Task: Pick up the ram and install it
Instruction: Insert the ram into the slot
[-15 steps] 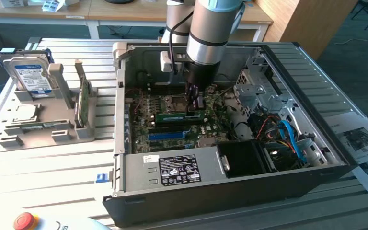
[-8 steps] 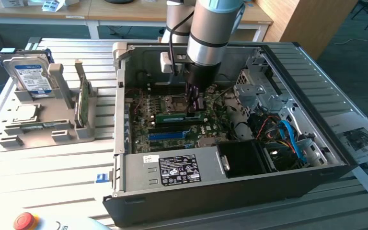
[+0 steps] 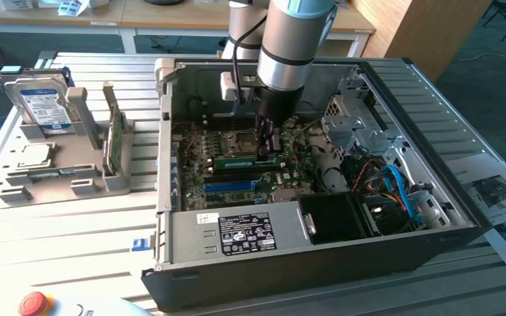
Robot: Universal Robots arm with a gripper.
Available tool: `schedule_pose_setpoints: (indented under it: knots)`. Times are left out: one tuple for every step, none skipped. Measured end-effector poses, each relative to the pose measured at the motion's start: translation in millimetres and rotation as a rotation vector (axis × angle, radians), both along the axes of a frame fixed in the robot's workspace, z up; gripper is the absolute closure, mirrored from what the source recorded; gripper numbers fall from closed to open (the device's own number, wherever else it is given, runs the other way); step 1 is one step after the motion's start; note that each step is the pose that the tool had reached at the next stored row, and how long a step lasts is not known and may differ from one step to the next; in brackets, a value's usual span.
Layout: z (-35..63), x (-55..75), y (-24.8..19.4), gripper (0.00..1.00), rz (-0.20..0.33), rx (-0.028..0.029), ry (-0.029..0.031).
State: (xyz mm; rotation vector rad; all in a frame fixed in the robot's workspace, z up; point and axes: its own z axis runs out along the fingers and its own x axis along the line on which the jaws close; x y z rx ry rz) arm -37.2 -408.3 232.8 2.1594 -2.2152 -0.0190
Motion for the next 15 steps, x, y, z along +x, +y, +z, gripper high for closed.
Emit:
schedule_pose_setpoints:
  knots:
    - [0.0,0.0,0.0,0.88,0.001,0.0001,0.0000]
    - [0.0,0.0,0.0,0.88,0.002,0.0000,0.0000]
    - [0.0,0.0,0.0,0.88,0.003,0.0000,0.0000]
    - [0.0,0.0,0.0,0.88,0.004,0.0000,0.0000]
    - [0.0,0.0,0.0,0.88,0.007,0.0000,0.0000]
    - [0.0,0.0,0.0,0.88,0.009,0.0001,0.0000]
    - [0.0,0.0,0.0,0.88,0.010,0.0000,0.0000]
    - [0.0,0.0,0.0,0.88,0.012,0.0000,0.0000]
    - [0.0,0.0,0.0,0.88,0.015,0.0001,0.0000]
    - [0.0,0.0,0.0,0.88,0.017,0.0001,0.0000]
    - [0.0,0.0,0.0,0.88,0.020,0.0000,0.0000]
    - [0.0,0.0,0.0,0.88,0.022,0.0000,0.0000]
    - [0.0,0.0,0.0,0.88,0.022,0.0000,0.0000]
    - [0.0,0.0,0.0,0.88,0.022,0.0000,0.0000]
    - [0.0,0.0,0.0,0.88,0.022,0.0000,0.0000]
